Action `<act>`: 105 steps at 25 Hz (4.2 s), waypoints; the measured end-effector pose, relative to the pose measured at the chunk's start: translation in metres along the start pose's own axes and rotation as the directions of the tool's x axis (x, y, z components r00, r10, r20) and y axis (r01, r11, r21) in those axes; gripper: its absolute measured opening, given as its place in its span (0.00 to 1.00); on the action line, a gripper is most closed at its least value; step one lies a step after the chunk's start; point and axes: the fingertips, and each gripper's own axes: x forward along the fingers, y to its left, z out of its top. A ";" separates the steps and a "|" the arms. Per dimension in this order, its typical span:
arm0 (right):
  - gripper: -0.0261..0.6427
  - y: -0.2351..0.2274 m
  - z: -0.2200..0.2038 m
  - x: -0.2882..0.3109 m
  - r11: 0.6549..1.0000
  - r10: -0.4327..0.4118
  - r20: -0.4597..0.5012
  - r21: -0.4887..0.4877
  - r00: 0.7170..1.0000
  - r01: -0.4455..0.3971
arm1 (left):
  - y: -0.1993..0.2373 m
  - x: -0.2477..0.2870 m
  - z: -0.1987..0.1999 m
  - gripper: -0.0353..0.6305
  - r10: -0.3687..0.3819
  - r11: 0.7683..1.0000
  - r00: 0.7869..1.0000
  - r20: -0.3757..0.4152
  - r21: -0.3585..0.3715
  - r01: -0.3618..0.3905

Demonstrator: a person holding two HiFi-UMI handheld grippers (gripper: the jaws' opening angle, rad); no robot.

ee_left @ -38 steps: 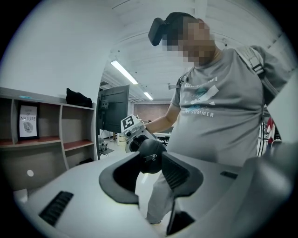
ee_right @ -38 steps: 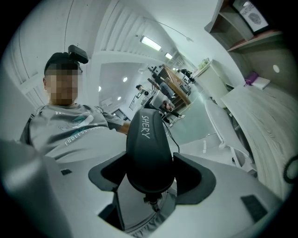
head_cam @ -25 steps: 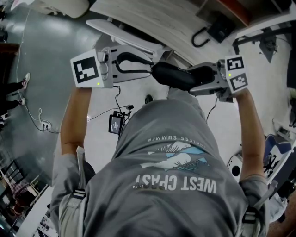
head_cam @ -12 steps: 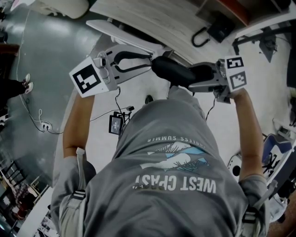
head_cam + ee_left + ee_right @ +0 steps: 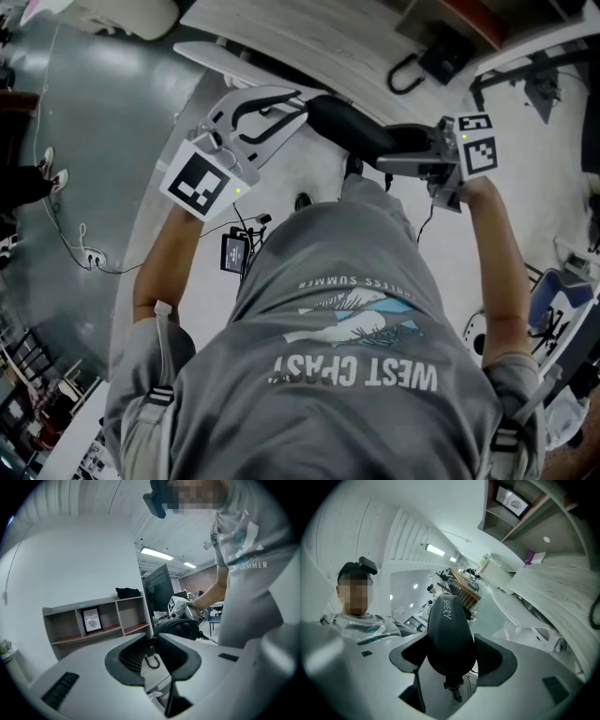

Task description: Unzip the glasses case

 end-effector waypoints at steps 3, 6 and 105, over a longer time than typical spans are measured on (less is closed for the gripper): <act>0.51 0.001 -0.002 -0.002 1.000 0.003 -0.002 0.013 1.000 -0.003 | -0.006 -0.001 0.001 0.17 -0.052 0.999 0.999 0.015 0.001 0.052; 0.51 0.004 -0.008 -0.003 1.000 0.019 -0.020 0.013 1.000 -0.019 | -0.017 -0.005 0.003 0.17 -0.168 0.984 0.986 0.014 0.058 0.167; 0.50 -0.013 0.011 0.011 0.560 -0.626 -0.013 -0.703 0.779 0.438 | 0.008 0.000 -0.038 0.12 -0.126 0.567 0.977 0.173 -0.796 0.214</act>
